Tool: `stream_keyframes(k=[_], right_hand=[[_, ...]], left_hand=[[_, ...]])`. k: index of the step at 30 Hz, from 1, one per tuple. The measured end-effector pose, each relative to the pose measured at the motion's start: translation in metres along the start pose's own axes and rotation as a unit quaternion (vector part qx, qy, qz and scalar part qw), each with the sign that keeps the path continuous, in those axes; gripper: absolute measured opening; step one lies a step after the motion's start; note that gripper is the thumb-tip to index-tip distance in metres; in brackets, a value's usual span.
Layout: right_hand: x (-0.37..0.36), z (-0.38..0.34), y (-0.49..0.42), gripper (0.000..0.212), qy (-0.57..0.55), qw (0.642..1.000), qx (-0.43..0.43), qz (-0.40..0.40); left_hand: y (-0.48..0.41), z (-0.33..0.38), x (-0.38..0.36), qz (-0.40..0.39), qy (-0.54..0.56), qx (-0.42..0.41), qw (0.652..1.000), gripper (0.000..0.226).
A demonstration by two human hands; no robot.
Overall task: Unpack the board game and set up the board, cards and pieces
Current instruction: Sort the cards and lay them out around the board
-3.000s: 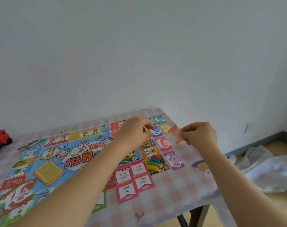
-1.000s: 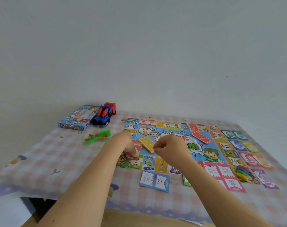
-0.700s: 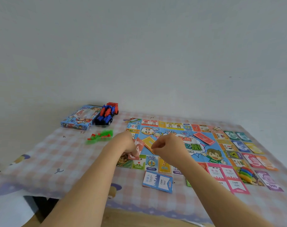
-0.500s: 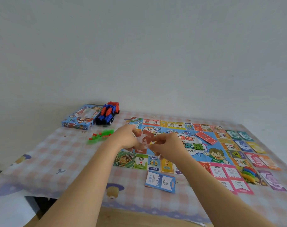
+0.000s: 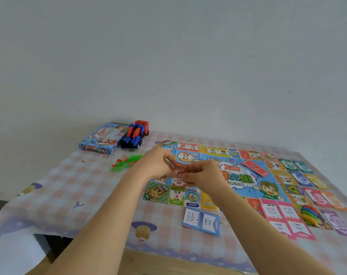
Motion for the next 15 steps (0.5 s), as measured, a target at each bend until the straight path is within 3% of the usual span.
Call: stream_keyframes(k=[15], right_hand=[[-0.0041, 0.0074, -0.0061, 0.008, 0.075, 0.997, -0.019, 0.008]], left_hand=[[-0.0016, -0.0002, -0.0026, 0.021, -0.029, -0.039, 0.999, 0.021]])
Point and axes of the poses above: each hand's wrist, its own y-axis away from the middle knuckle, its own x-axis out of the back of the hand, z = x × y, the point moved 5 cm from there along -y, towards the middle knuckle, and after that the axes turned 10 degrees about -z, right-handed, at the moved point
